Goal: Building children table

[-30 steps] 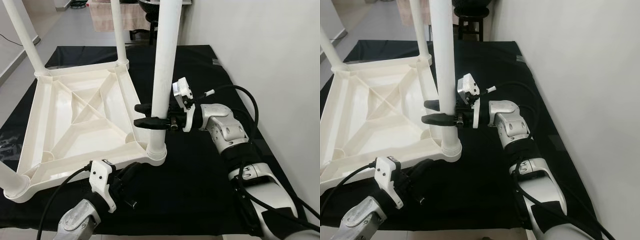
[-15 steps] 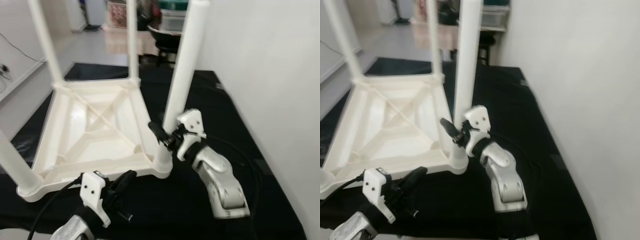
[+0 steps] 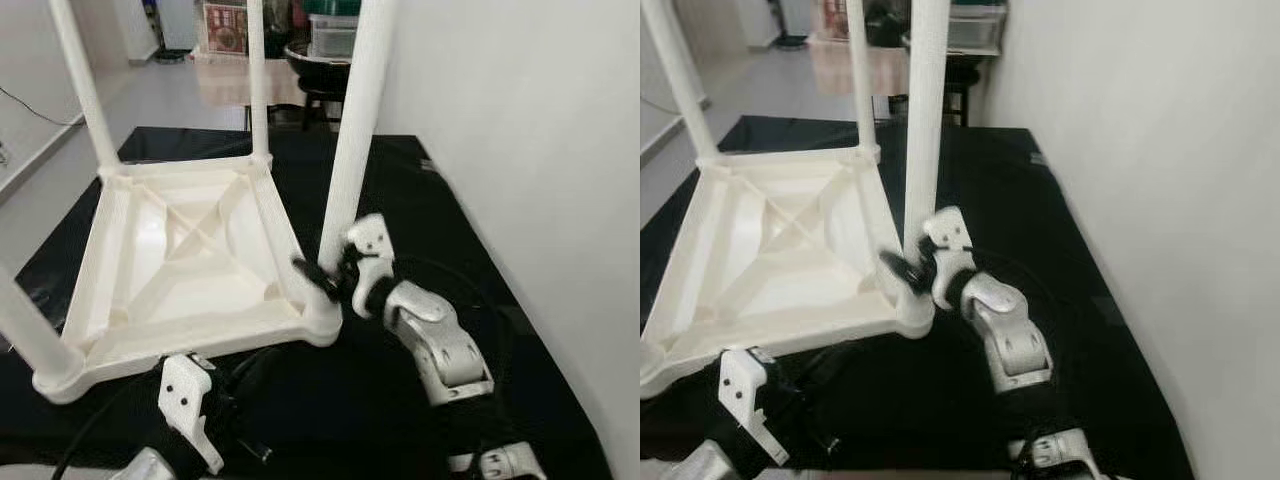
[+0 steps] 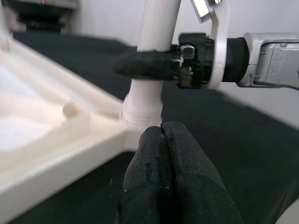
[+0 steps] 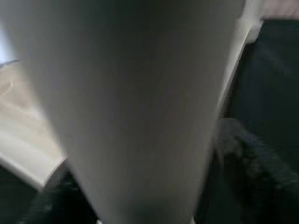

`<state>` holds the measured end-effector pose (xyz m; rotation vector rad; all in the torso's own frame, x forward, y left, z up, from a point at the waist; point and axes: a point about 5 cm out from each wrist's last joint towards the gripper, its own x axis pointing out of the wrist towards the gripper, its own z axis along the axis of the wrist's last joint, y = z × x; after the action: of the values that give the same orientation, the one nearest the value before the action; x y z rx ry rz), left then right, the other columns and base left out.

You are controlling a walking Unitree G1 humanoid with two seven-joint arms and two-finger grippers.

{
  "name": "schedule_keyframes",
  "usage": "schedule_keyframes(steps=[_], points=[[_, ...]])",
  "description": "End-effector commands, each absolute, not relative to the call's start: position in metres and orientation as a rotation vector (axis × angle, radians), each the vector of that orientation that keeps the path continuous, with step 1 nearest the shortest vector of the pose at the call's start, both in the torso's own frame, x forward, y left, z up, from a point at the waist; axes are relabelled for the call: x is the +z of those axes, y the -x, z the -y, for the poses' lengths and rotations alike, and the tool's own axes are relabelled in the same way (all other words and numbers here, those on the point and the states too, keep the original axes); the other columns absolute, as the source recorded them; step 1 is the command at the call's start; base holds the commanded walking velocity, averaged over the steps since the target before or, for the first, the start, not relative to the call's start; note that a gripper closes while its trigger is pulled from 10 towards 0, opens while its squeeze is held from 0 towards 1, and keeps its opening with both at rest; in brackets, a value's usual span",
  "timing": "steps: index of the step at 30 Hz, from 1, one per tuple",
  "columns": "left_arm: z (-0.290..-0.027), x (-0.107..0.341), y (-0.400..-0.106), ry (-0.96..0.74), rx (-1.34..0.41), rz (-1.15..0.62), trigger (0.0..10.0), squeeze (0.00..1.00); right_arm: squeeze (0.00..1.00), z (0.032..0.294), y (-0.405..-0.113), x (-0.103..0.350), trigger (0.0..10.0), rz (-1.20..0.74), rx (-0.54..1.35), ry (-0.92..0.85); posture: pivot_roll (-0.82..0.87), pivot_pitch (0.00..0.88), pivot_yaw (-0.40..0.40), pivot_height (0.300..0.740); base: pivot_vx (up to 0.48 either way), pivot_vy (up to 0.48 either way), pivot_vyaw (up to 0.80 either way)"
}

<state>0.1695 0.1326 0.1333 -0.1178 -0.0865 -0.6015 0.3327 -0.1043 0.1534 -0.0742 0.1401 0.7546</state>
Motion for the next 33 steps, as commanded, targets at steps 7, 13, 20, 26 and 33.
schedule_keyframes(steps=[7,13,20,26,33], points=[[-0.136,0.139,-0.161,0.064,-0.504,0.081,10.0,0.0,0.0,0.129,-0.365,0.191,10.0,-0.042,0.878,0.108,0.09,0.079,-0.053,0.74,0.0,0.0,0.0],[-0.142,0.134,-0.154,0.035,-0.443,0.049,10.0,0.0,0.0,0.132,-0.369,0.207,10.0,0.016,1.042,0.038,0.1,0.077,-0.054,0.74,0.0,0.0,0.0],[-0.14,0.128,-0.154,0.061,-0.424,0.037,10.0,0.0,0.0,0.137,-0.368,0.207,0.0,-0.003,1.185,-0.032,0.11,0.075,-0.055,0.74,0.0,0.0,0.0],[-0.137,0.124,-0.156,0.103,-0.414,0.04,10.0,0.0,0.0,0.147,-0.359,0.191,0.0,-0.058,1.279,-0.064,0.1,0.079,-0.058,0.74,0.0,0.0,0.0],[-0.136,0.124,-0.155,0.126,-0.408,0.045,10.0,0.0,0.0,0.173,-0.343,0.169,0.0,-0.074,1.186,-0.038,0.08,0.096,-0.047,0.74,0.0,0.0,0.0]])
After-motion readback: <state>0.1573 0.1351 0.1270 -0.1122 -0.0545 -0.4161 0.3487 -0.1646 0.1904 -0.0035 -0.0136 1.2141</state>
